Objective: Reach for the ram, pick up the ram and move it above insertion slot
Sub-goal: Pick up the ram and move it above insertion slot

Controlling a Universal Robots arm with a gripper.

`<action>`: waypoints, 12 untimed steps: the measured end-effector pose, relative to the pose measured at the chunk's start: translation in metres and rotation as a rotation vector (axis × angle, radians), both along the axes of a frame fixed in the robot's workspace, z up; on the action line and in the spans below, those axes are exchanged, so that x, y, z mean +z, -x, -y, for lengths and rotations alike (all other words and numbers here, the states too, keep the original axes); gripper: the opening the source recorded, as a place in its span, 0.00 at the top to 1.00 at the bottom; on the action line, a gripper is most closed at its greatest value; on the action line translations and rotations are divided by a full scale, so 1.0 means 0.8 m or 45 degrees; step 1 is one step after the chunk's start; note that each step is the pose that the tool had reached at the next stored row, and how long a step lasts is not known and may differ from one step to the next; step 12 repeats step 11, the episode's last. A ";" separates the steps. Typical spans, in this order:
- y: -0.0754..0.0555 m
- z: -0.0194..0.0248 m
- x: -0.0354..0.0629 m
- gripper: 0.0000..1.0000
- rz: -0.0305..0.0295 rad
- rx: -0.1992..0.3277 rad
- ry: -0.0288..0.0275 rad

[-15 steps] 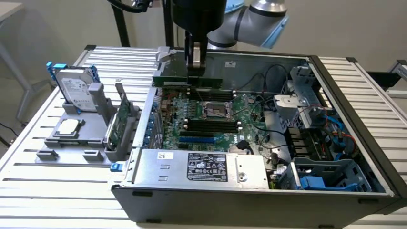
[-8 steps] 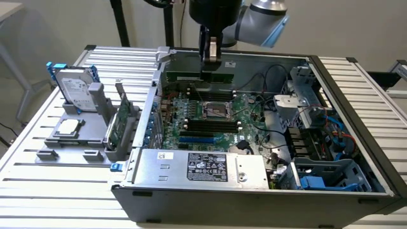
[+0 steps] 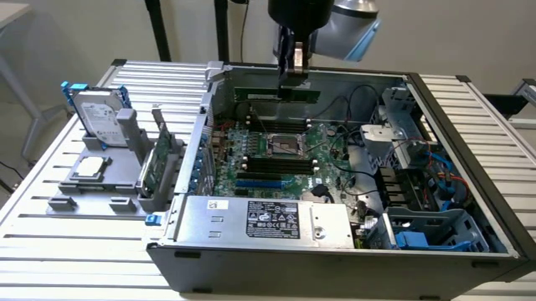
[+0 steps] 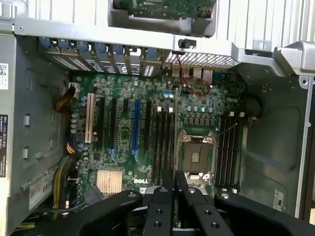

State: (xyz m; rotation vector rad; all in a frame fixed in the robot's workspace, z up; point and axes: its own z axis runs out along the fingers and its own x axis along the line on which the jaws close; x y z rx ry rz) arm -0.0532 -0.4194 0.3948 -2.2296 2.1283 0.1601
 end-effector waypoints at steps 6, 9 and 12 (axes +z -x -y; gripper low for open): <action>-0.011 -0.0061 0.000 0.87 -0.0002 -0.002 0.0005; -0.011 -0.0062 0.000 0.87 -0.0002 -0.002 0.0005; -0.011 -0.0061 0.000 0.87 -0.0002 -0.002 0.0005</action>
